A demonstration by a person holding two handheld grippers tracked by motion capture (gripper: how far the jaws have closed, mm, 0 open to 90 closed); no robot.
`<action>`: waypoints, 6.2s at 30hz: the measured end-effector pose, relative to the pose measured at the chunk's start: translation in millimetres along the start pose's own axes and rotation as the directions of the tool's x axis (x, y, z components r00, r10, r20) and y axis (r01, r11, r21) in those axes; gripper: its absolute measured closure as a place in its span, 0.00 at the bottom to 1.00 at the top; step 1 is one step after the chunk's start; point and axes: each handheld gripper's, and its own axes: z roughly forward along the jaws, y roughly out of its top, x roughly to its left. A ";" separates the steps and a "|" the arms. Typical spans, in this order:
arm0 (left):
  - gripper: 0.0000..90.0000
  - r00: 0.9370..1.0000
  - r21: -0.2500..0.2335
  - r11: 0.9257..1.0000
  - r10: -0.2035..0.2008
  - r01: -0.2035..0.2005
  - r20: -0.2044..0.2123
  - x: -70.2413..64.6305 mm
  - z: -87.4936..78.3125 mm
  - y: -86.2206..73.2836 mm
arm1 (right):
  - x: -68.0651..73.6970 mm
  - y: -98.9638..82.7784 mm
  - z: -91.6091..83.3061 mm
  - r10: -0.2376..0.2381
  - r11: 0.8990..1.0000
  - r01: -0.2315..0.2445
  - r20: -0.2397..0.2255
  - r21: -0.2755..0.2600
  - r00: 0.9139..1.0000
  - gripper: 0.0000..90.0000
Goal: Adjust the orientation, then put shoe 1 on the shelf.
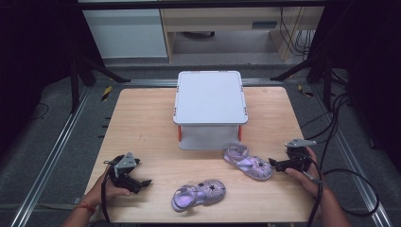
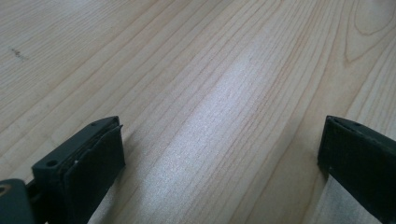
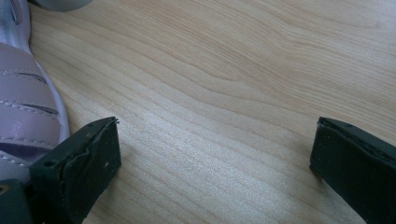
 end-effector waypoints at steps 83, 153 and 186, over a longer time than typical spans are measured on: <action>0.27 0.985 -0.035 0.990 0.142 -0.139 0.096 -98.6 -28.9 91.8 | 0.9 1.3 1.5 0.004 1.000 -0.004 0.005 0.006 1.000 0.01; 0.94 0.805 0.221 0.817 0.409 -0.533 0.429 -125.9 34.6 112.0 | 0.9 2.8 3.0 0.000 1.000 0.000 0.000 0.007 1.000 0.01; 0.96 0.780 0.121 0.783 0.568 -0.611 0.262 -114.2 9.9 190.7 | 1.0 2.3 2.6 -0.002 1.000 0.002 -0.003 0.006 1.000 0.01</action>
